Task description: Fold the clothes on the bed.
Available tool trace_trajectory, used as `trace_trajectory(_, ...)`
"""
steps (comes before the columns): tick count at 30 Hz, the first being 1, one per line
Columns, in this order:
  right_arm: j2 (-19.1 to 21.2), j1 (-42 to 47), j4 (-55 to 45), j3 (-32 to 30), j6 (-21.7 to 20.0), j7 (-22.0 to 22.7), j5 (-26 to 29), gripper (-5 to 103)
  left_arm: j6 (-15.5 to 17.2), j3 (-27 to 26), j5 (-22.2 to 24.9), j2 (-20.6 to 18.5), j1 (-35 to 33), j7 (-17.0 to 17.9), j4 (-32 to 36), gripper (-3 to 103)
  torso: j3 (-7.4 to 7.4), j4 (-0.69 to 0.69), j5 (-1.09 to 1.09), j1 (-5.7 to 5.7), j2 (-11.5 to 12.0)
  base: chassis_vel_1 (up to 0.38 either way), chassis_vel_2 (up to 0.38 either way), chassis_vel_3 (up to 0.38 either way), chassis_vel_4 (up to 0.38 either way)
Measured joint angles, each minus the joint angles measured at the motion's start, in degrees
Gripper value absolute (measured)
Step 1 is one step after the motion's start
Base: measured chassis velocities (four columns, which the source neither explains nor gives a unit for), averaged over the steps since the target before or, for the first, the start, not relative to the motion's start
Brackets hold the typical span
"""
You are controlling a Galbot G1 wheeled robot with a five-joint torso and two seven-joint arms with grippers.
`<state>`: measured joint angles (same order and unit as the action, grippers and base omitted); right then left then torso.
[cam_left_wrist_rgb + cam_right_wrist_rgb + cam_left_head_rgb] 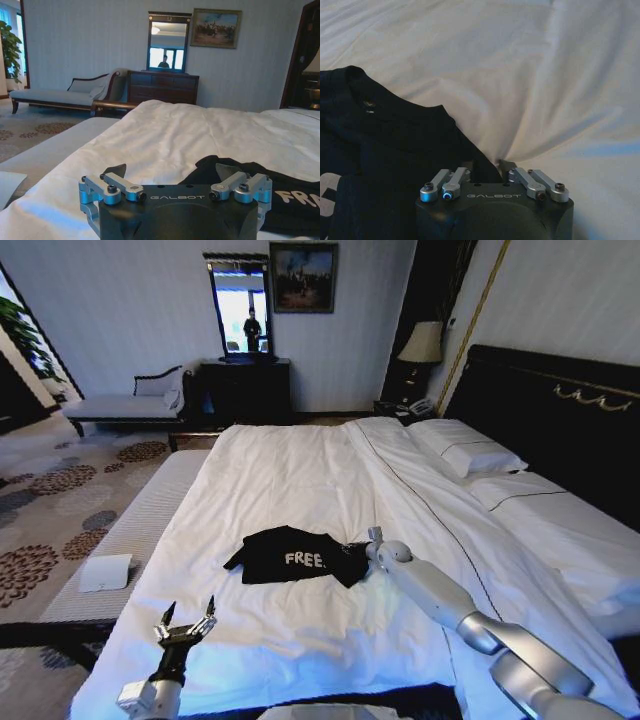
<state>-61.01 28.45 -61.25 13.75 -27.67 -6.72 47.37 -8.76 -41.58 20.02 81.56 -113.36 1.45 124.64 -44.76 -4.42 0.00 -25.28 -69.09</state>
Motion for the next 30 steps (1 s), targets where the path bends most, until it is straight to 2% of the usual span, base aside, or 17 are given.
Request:
trace_trajectory(2, 0.11, -0.01, -0.53, -0.21, 0.05, 0.23, 0.1, 20, -0.03, -0.13, 0.05, -0.02, 0.01, 0.0, 0.02, 100, 0.0, 0.01, 0.0, 0.0, 0.0, 0.0, 0.0, 0.0, 0.0)
trace_trajectory(4, 0.16, -0.01, -0.74, -0.29, 0.06, 0.31, 0.1, 20, -0.03, -0.15, 0.05, -0.04, 0.03, 0.0, 0.02, 100, 0.0, 0.01, 0.01, 0.0, 0.0, 0.0, 0.0, 0.0, 0.0)
trace_trajectory(7, 0.65, 0.13, -2.26, -0.62, 0.29, 0.98, 0.09, 4, -0.04, -0.19, 0.15, -0.42, 0.34, 0.0, 0.08, 100, 0.0, 0.0, 0.0, 0.0, 0.0, 0.0, 0.0, 0.0, 0.0)
trace_trajectory(11, 1.28, 0.27, -3.87, -0.69, 0.34, 1.59, 0.07, 0, 0.1, -0.19, 0.43, -0.83, 0.83, 0.09, 0.11, 100, 0.0, 0.0, 0.0, 0.0, 0.0, 0.0, 0.0, 0.0, 0.0)
trace_trajectory(17, 1.58, 0.42, -5.06, -0.88, 0.67, 2.22, -0.04, 0, 0.2, -0.05, 0.45, -0.92, 0.89, 0.17, 0.35, 100, 0.0, 0.01, 0.0, 0.0, 0.0, 0.0, 0.0, 0.0, 0.0)
trace_trajectory(22, 1.58, 0.43, -6.07, -2.16, 2.29, 3.08, -2.25, 0, 0.46, 0.27, 0.71, -1.31, 0.86, 0.27, 0.88, 100, 0.0, 0.01, 0.0, 0.0, 0.0, 0.0, 0.0, 0.0, 0.0)
trace_trajectory(27, 1.56, 0.67, -6.89, -2.9, 3.55, 4.13, -3.4, 0, 3.4, 0.79, 3.96, -4.54, 3.12, 1.42, 1.36, 100, 0.0, 0.02, 0.0, 0.0, 0.0, 0.0, 0.0, 0.0, 0.0)
trace_trajectory(30, 1.4, 1.21, -7.05, -3.15, 5.83, 4.55, -4.73, 0, 9.8, 2.29, 11.04, -11.29, 8.26, 4.71, 1.23, 100, -0.01, 0.01, -0.02, 0.0, 0.0, 0.0, 0.0, 0.0, 0.0)
